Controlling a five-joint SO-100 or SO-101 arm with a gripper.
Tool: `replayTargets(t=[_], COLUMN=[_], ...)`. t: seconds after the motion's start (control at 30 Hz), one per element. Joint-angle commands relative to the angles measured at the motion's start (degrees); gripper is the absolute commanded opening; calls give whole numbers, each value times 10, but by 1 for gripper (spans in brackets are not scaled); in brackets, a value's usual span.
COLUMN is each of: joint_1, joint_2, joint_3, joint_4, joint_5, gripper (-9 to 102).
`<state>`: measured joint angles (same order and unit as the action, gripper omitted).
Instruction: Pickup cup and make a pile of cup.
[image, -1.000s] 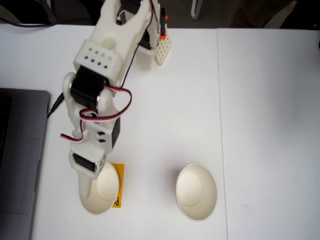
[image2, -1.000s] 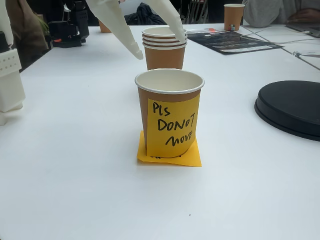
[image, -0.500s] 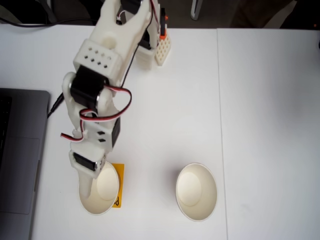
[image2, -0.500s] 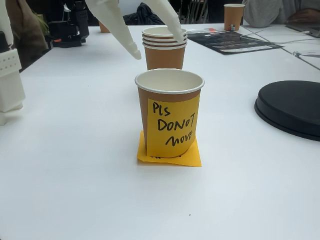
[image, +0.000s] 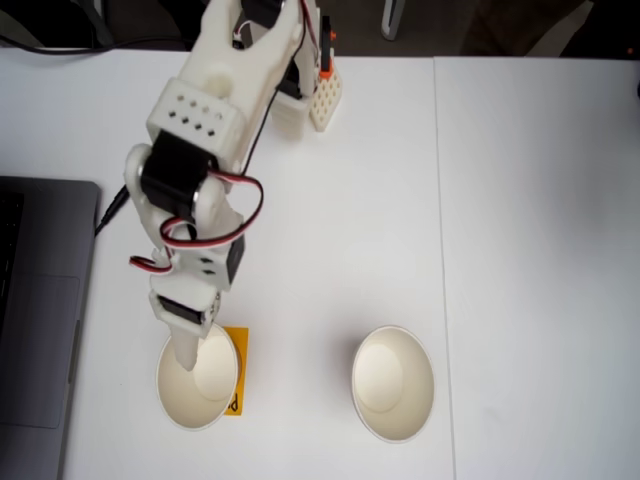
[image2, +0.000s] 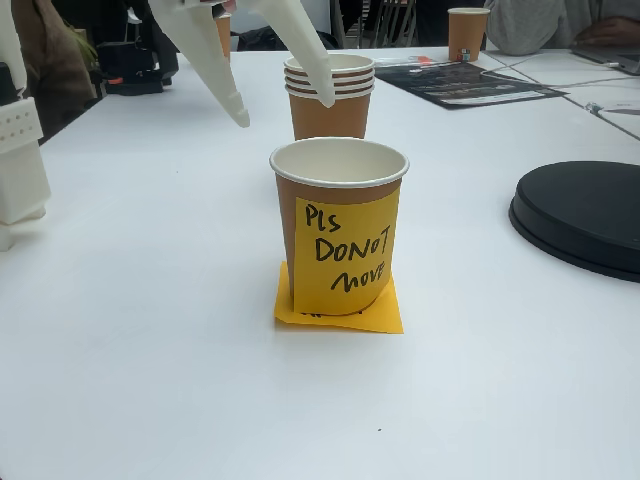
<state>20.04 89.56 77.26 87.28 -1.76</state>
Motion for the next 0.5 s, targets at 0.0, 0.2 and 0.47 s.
replayTargets(t=[0.0, 0.2, 0.47], joint_1=[-3, -4, -4], joint_2=[6, -16, -40], joint_3=[-43, -44, -51], joint_4=[-2, -2, -2], joint_5=[-4, -4, -4], gripper=[27, 27, 27])
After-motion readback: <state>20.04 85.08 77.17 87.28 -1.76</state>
